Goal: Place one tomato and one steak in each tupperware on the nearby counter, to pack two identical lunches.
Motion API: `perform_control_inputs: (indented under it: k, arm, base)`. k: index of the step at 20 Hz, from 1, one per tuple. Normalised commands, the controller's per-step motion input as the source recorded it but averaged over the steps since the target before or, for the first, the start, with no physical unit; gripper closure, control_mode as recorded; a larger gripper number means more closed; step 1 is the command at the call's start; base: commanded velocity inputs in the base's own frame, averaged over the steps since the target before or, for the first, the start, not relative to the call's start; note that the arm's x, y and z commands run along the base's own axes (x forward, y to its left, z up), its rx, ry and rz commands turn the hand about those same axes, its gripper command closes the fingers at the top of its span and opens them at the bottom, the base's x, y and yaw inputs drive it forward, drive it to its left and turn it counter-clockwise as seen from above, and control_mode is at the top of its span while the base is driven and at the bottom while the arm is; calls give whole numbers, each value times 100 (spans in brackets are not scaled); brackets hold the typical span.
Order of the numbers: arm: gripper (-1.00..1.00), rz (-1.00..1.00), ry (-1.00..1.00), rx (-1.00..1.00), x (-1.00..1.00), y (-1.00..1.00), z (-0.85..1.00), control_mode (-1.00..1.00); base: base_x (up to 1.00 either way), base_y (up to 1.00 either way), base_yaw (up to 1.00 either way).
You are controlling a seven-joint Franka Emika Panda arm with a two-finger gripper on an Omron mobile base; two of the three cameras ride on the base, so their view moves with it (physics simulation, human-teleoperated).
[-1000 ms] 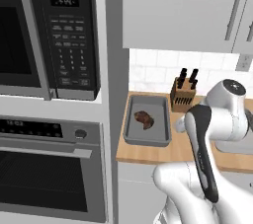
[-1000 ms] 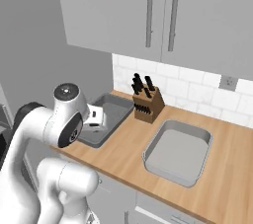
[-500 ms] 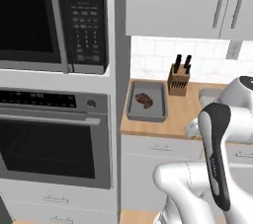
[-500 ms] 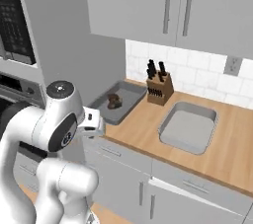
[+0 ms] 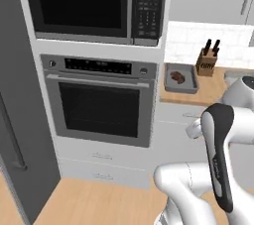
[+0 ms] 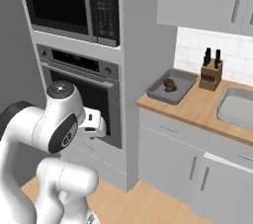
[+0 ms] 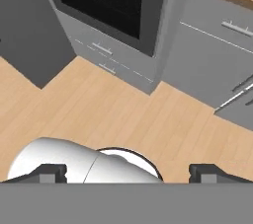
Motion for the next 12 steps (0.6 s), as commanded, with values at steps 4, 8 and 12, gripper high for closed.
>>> perform_control_inputs:
  k: [4,8,12]
  arm:
    - [-100,0,0,0,0,0,0,100]
    - [-100,0,0,0,0,0,0,100]
    - [-100,0,0,0,0,0,0,100]
  base:
    - [-54,100,31]
    - [-26,100,41]
    - [-18,100,50]
